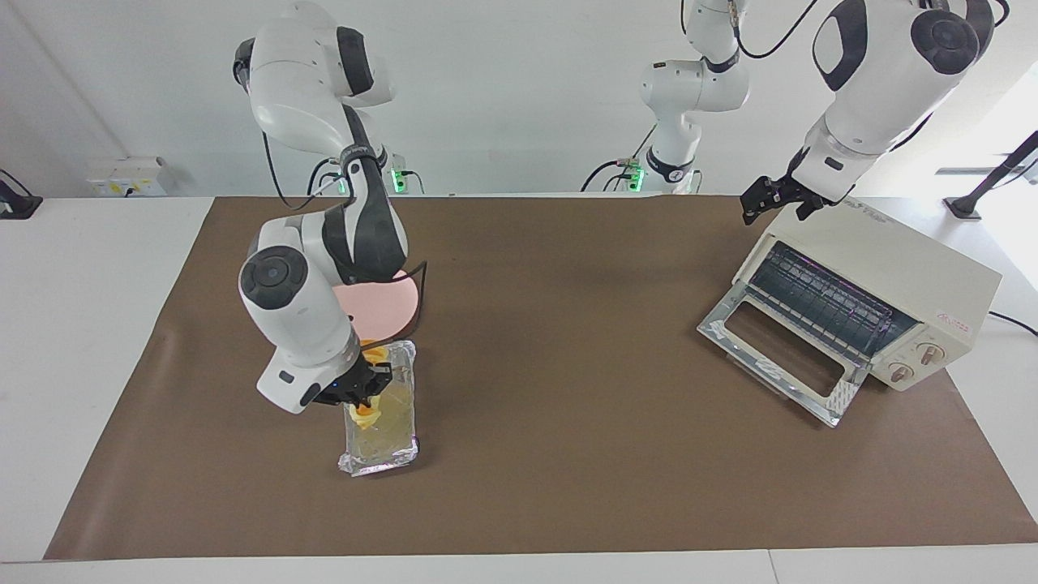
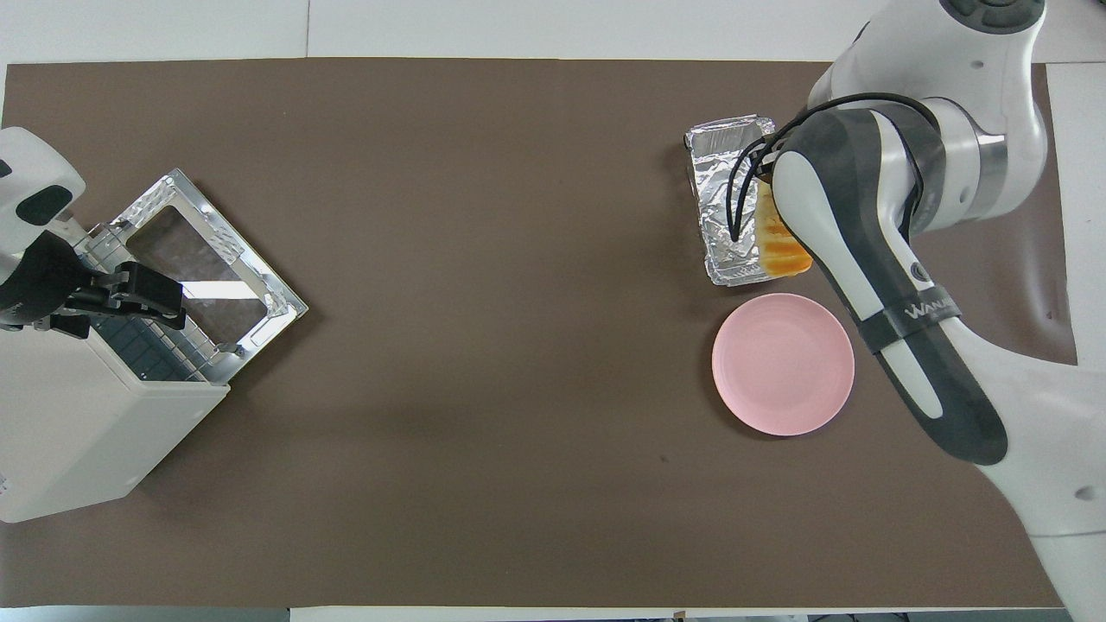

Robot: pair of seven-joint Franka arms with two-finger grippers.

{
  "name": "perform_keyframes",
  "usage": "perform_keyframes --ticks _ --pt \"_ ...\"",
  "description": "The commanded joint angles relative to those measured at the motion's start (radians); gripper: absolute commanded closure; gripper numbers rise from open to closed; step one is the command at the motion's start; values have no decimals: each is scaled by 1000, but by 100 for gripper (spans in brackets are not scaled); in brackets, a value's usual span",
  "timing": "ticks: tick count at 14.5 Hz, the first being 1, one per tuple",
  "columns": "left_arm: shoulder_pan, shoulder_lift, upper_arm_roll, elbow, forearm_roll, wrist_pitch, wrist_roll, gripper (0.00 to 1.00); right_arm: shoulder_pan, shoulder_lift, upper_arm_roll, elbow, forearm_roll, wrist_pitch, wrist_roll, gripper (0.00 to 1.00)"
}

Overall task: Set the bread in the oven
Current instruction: 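Carry the bread with the right gripper into the clear container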

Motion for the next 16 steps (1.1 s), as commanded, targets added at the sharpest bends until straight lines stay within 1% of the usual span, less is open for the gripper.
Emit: perform_keyframes --ticks 1,4,7,9,10,11,12,14,16 --pt "4 -25 -4 -22 15 4 7 0 -5 56 4 53 16 23 -14 100" --pt "4 -25 -3 -22 15 3 7 0 2 55 4 -26 20 139 -13 100" --pt "4 -25 -3 -21 15 1 6 0 2 50 4 -72 22 197 10 100" --pt "4 -25 -4 -21 15 1 4 0 12 47 4 -88 19 204 44 100" --pt "2 -25 -4 -21 15 1 3 0 13 44 4 -89 19 199 50 74" --pt "2 -25 -4 -21 15 1 3 0 12 41 4 -90 17 192 50 25" --pt "2 -25 -4 -21 15 1 3 0 10 39 4 -86 14 185 50 0" --pt "2 -25 -4 -21 15 0 3 0 12 32 3 -79 5 147 50 0" --pt "-1 -25 -4 -19 15 0 1 0 6 19 1 -73 1 72 47 0"
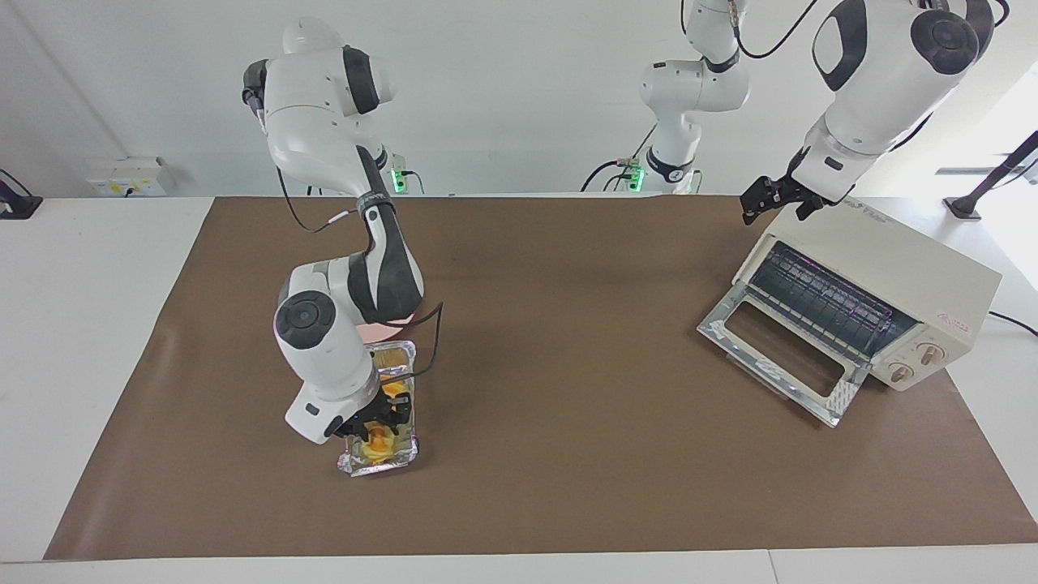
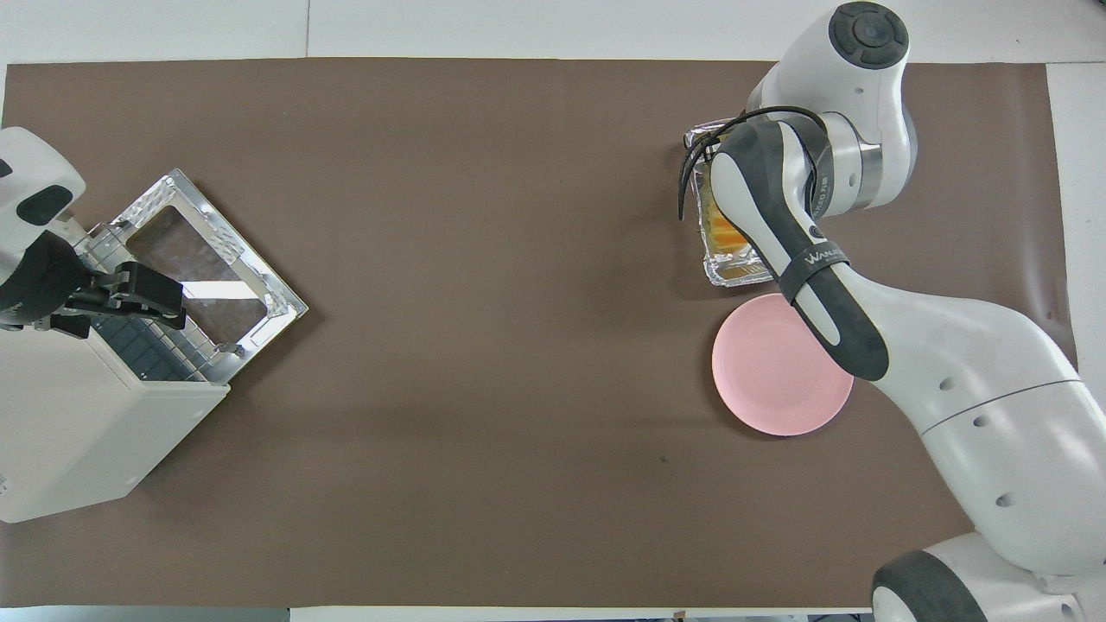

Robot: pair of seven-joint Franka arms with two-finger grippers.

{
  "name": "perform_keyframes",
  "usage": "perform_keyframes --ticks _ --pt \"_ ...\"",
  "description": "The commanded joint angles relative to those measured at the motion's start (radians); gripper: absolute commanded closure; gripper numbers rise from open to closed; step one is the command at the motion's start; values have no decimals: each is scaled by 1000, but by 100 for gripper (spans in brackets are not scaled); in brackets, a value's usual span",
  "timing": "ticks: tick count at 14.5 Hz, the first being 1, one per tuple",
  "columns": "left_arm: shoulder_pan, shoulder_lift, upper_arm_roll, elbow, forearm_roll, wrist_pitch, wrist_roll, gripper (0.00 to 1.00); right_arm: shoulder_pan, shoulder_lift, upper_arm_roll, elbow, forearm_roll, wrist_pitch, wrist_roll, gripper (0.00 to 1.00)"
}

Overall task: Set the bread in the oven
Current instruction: 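Carry the bread with the right gripper into the clear container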

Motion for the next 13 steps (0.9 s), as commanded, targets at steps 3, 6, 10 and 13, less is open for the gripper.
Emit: perform_keyframes --ticks 3,6,10,13 --pt "-1 -25 -3 -21 15 0 1 0 -22 -50 -4 19 -6 -123 -11 0" --pt "2 -25 -3 -21 15 1 4 0 -59 -53 -4 16 -5 -108 -94 0" --pt "2 -25 -3 -21 15 4 6 0 -85 -71 -5 -85 -6 7 -130 0" --pt "2 -25 -3 -21 15 4 6 0 -88 -114 -5 -224 -6 142 -140 2"
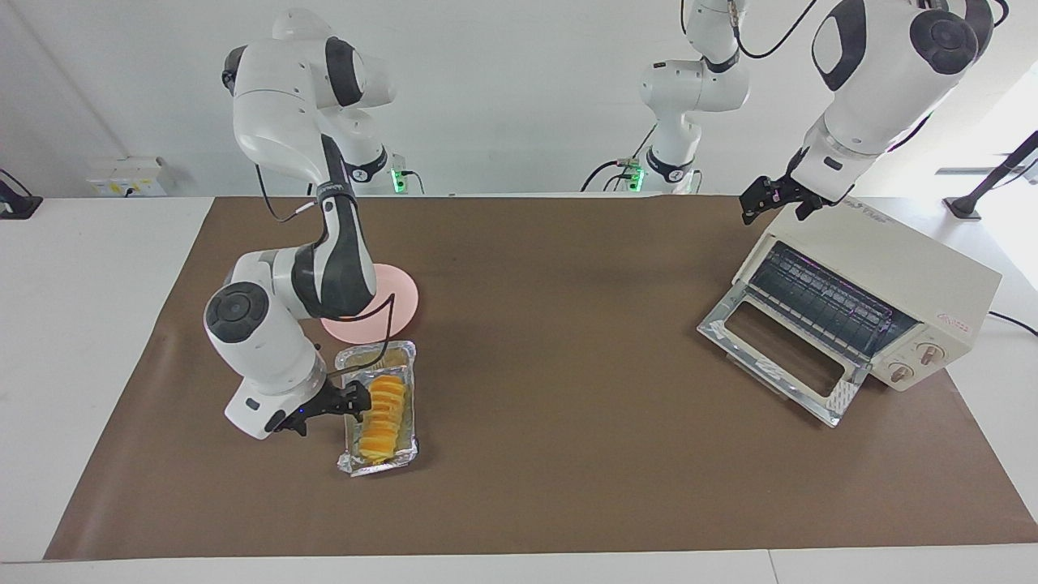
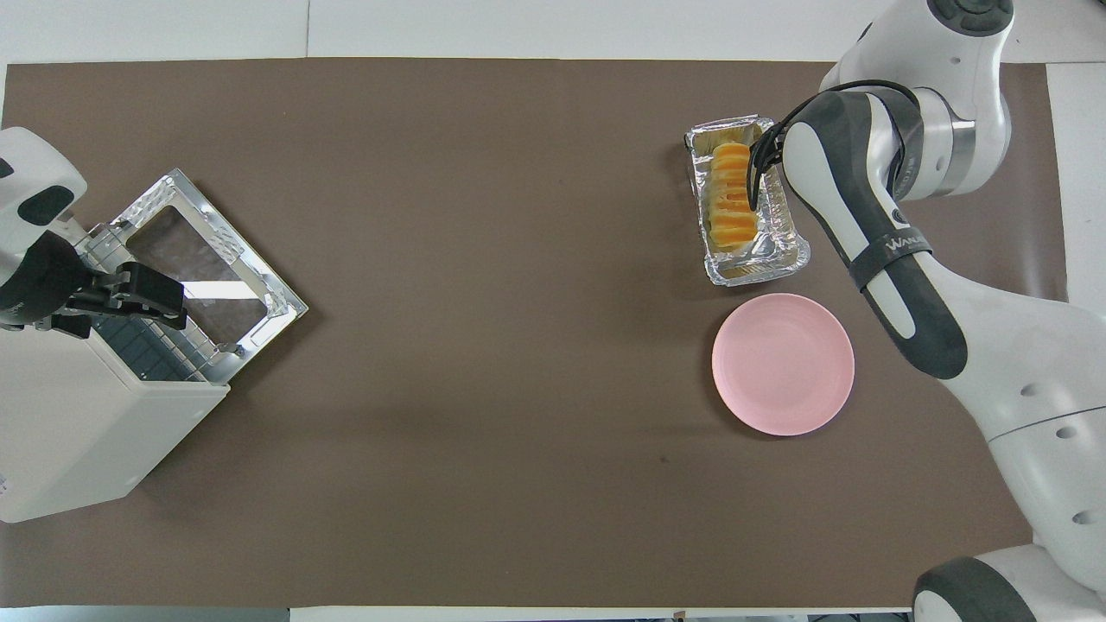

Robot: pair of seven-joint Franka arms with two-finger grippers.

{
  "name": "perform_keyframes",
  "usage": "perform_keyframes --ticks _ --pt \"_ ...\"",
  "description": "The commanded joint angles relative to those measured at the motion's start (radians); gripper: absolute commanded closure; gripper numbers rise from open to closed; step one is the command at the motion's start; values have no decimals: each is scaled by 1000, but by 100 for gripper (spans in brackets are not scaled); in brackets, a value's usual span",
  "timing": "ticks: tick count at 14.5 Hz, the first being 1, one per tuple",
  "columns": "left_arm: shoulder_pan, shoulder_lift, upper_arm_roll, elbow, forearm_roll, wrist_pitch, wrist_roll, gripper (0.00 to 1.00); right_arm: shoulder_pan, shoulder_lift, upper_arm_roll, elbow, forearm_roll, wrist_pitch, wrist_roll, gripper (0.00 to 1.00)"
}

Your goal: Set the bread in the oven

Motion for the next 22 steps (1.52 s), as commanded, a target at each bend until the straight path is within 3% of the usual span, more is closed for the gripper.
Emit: perform_keyframes --ticks 1,2,3,4,5,6,15,19,22 --pt "2 -25 -2 -21 15 4 6 0 -11 -71 6 -177 -5 132 -37 5" --pt "4 -25 -1 -21 15 4 6 0 -12 -77 6 -192 -5 146 -42 12" --pt "4 -25 -2 -21 15 4 6 0 -12 -78 6 -193 -5 146 -42 25" --pt "4 -25 -2 -21 15 4 6 0 -11 -80 6 -194 -5 146 -42 47" --pt "4 -25 -2 -22 15 4 6 0 -11 -80 6 -197 -5 146 -42 78" --pt "4 -25 -2 -22 15 4 6 0 -9 -80 6 -197 -5 146 -39 100" --pt "4 -25 -2 -24 15 6 6 0 -4 -80 8 -183 3 130 -32 100" --pt "4 -25 -2 -24 15 6 6 0 2 -86 18 -26 41 -129 -7 100" --pt "4 -25 -1 -22 15 6 4 0 64 -97 21 71 92 -244 122 100"
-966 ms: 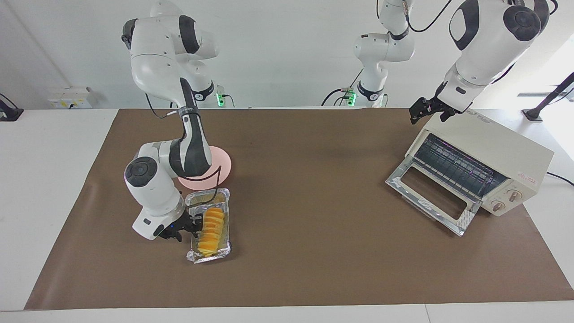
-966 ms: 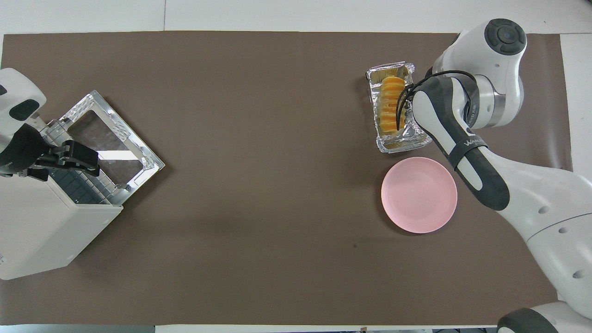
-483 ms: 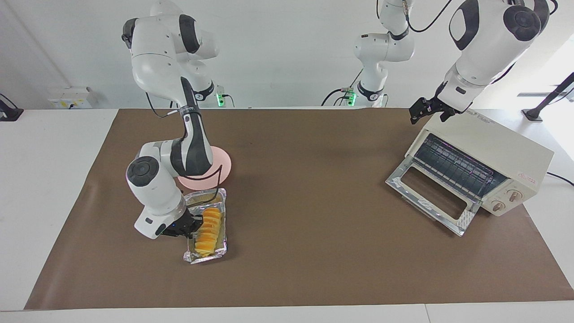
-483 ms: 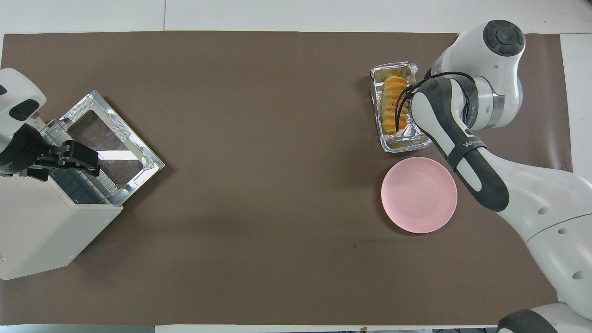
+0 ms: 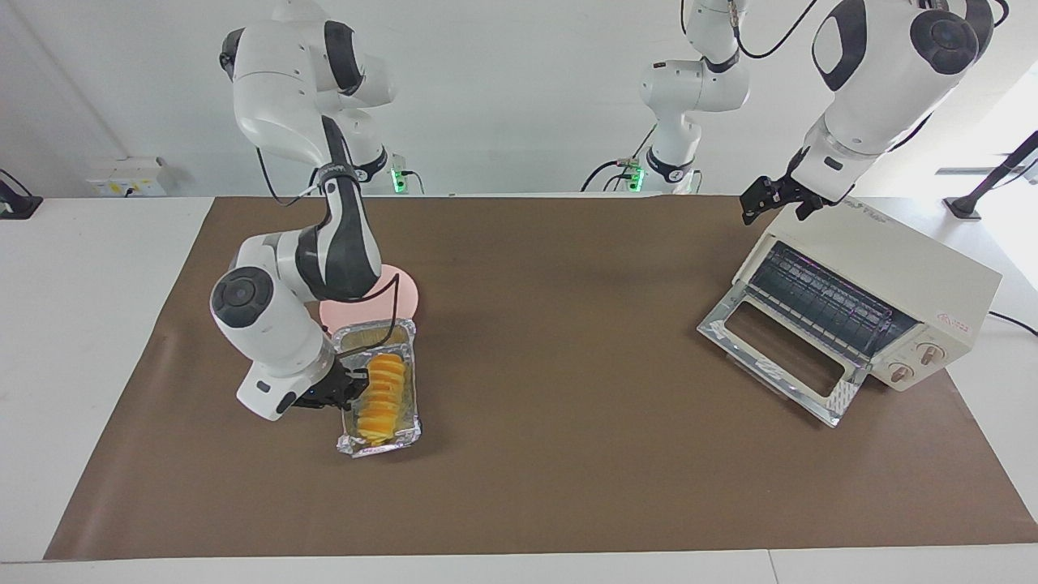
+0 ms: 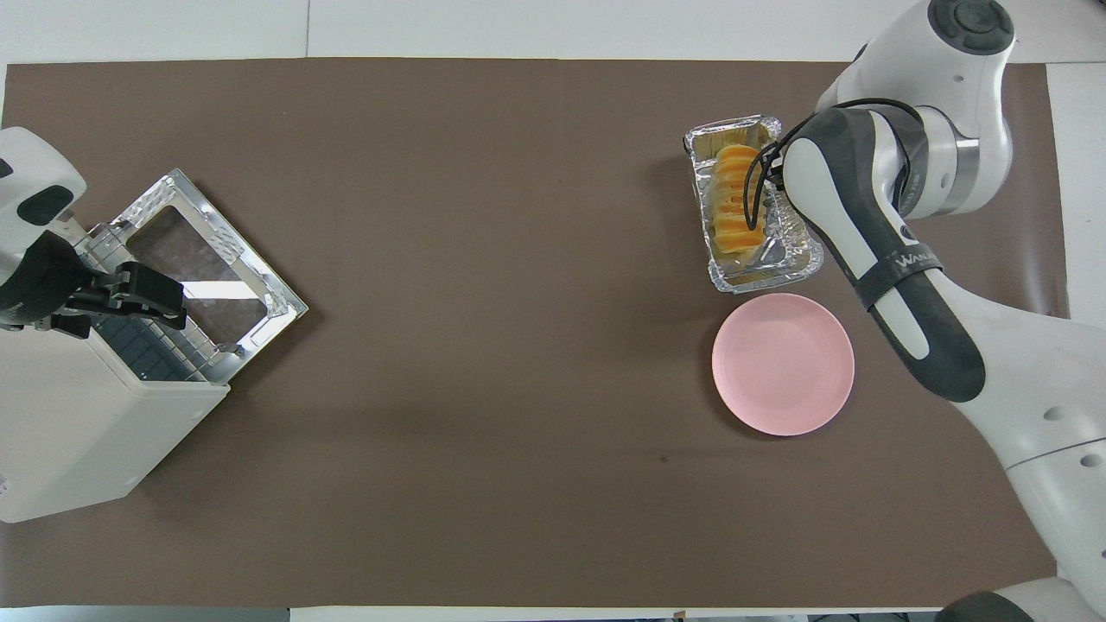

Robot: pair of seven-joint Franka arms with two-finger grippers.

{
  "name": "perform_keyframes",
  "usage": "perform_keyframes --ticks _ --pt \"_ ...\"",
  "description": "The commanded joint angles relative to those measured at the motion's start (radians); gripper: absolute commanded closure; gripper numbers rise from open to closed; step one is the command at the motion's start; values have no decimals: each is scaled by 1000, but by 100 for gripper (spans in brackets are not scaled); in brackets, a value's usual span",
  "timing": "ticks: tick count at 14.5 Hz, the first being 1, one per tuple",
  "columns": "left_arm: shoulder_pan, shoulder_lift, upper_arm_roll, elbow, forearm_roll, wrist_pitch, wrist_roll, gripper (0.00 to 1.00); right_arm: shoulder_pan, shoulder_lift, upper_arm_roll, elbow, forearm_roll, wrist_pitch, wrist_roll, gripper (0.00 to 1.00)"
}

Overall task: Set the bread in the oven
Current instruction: 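Slide the container with the right gripper toward the toaster oven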

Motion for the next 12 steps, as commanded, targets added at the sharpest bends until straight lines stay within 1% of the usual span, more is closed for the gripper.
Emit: perform_keyframes --ticks 1,4,6,8,10,12 --pt "4 -25 -2 -22 15 6 3 0 88 -5 6 98 33 -96 152 100" --pt "4 -25 -3 -22 15 6 3 0 230 -5 6 129 33 -97 353 100" --pt "2 -24 -3 -21 15 7 4 0 319 -5 5 127 34 -84 418 100" --pt "1 -27 -3 -18 15 9 3 0 383 -5 5 115 22 -55 473 100" --pt "2 -30 -3 -15 15 7 0 0 432 -5 3 65 21 7 530 100" --pt "-1 -36 -3 -15 15 10 1 0 454 -5 3 7 18 80 542 100"
